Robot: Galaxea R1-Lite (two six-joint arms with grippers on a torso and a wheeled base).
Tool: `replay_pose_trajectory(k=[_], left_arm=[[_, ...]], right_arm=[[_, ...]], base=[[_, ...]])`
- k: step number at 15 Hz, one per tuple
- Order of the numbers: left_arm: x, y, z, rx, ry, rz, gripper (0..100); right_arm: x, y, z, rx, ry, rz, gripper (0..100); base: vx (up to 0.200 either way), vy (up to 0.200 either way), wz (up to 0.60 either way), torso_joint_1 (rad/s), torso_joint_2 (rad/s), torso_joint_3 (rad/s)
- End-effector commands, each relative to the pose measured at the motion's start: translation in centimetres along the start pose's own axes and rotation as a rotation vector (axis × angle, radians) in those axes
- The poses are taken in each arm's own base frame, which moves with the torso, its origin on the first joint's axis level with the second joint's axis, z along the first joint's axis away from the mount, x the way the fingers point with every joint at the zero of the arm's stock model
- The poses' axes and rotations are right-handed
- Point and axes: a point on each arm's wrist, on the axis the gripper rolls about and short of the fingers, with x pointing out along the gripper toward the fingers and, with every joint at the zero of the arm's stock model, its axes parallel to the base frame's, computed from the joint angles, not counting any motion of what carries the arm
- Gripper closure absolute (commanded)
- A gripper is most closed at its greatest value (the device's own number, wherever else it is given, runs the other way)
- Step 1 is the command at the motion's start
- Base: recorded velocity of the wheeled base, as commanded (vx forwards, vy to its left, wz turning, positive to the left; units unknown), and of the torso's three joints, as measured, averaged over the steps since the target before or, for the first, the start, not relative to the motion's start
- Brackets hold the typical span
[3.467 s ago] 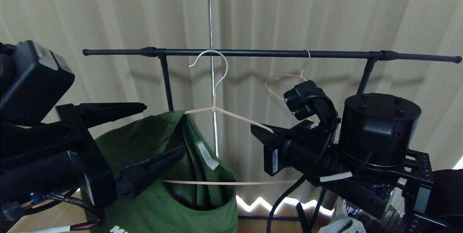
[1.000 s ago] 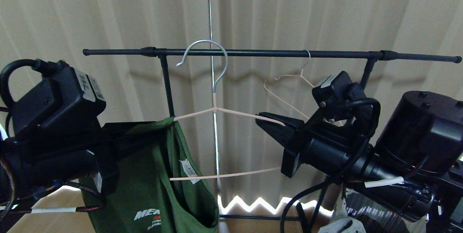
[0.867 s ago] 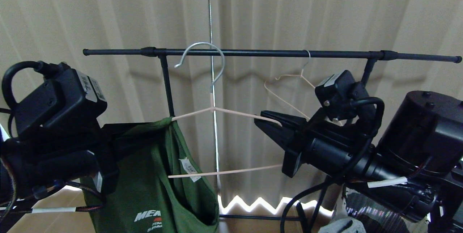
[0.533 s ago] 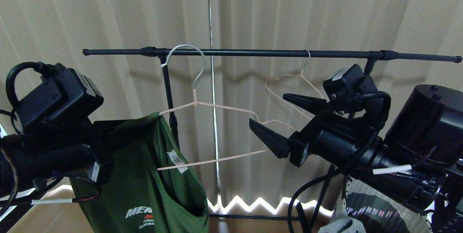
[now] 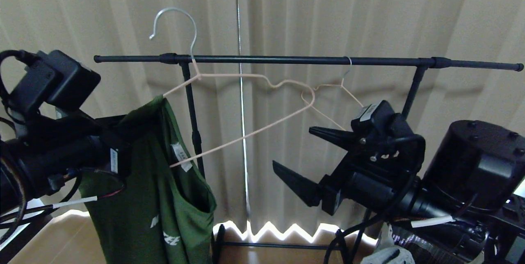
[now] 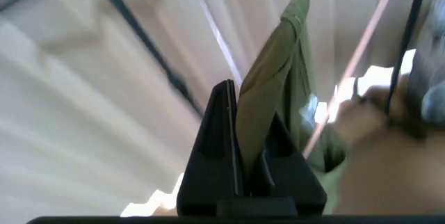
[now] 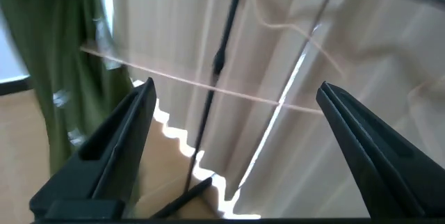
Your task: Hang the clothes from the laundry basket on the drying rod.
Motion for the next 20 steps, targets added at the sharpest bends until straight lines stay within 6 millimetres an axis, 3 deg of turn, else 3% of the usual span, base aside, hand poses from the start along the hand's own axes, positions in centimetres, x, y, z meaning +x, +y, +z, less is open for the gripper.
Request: replay_pose_trajectory(k=[1, 10, 17, 20], left_arm=[[-0.1, -0.7, 0.5, -0.020, -0.038, -0.035, 100], [-0.3, -2.2, 1.4, -0.064, -0.097, -0.111, 100], [-0.4, -2.4, 1.6, -0.069, -0.110, -0.122, 100], [-0.7, -2.3, 1.8, -0.072, -0.121, -0.117, 100]], right_arm=[[1.2, 1.4, -1.5, 0.014, 0.056, 0.045, 0], [5.4, 5.1, -4.6, 0.069, 0.138, 0.138, 0], [7.0, 3.4, -7.1, 0.104, 0.206, 0.070, 0], [6.8, 2.7, -8.0, 0.105, 0.240, 0.045, 0]], base=[[0.000, 0.000, 0.00, 0.000, 0.00, 0.000], [0.000, 0.000, 0.00, 0.000, 0.00, 0.000], [0.000, 0.000, 0.00, 0.000, 0.00, 0.000], [0.000, 0.000, 0.00, 0.000, 0.00, 0.000]])
